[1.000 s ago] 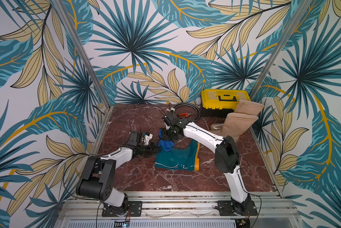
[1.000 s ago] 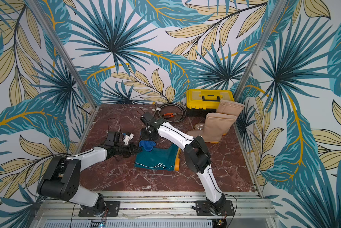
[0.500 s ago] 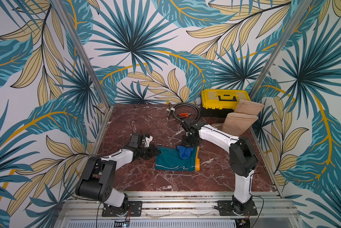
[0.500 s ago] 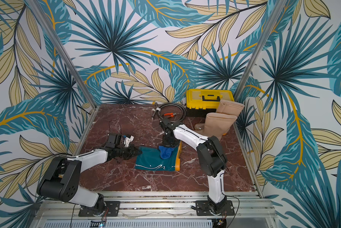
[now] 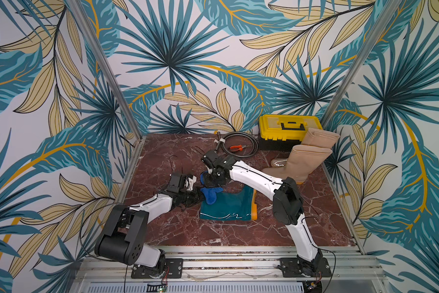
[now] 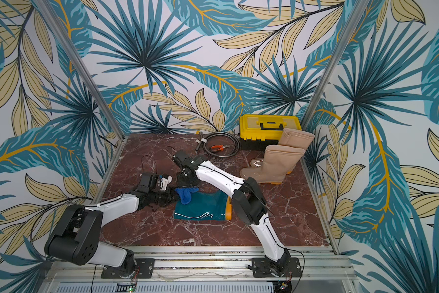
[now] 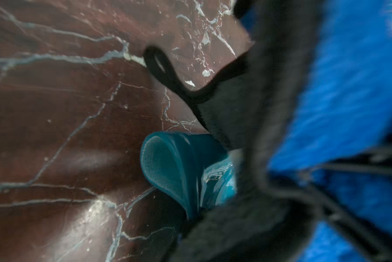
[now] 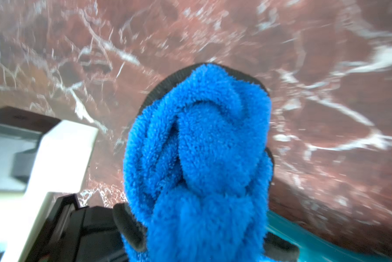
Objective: Wipe the rubber boots with a cloth
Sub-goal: Wipe the dirt off the rubber boot.
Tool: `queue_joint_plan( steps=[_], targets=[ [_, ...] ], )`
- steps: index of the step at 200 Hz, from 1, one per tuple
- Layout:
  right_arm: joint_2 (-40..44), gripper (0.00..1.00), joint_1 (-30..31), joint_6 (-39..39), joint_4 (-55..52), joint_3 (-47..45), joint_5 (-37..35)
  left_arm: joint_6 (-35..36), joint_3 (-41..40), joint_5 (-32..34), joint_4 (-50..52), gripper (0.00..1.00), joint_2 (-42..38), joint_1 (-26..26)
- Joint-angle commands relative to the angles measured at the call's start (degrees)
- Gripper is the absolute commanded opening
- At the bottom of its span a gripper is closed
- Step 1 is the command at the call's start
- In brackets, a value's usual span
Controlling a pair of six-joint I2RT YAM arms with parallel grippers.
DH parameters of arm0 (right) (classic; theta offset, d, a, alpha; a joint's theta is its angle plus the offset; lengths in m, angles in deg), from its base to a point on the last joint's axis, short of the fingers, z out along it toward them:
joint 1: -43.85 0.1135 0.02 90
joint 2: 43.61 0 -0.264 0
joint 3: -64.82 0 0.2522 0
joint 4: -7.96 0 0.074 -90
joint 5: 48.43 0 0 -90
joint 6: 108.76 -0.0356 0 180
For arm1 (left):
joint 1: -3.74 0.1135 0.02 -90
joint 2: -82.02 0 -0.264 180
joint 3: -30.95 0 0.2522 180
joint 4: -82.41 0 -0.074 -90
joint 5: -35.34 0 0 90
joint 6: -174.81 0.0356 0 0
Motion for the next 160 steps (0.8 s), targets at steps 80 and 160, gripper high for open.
queue_joint_plan(
  steps=[80,160],
  targets=[
    [21.42,0.0,-11.47,-3.65,3.77,-27.31,-3.14,-3.18,-2.0,2.4,-5.0,0.0,1.01,-0.46],
    [3.79,0.0,3.41,-4.73,2.29,-9.39,2.23,-3.95,-2.84,3.19,-5.0,0.0,-1.3,-1.34]
  ],
)
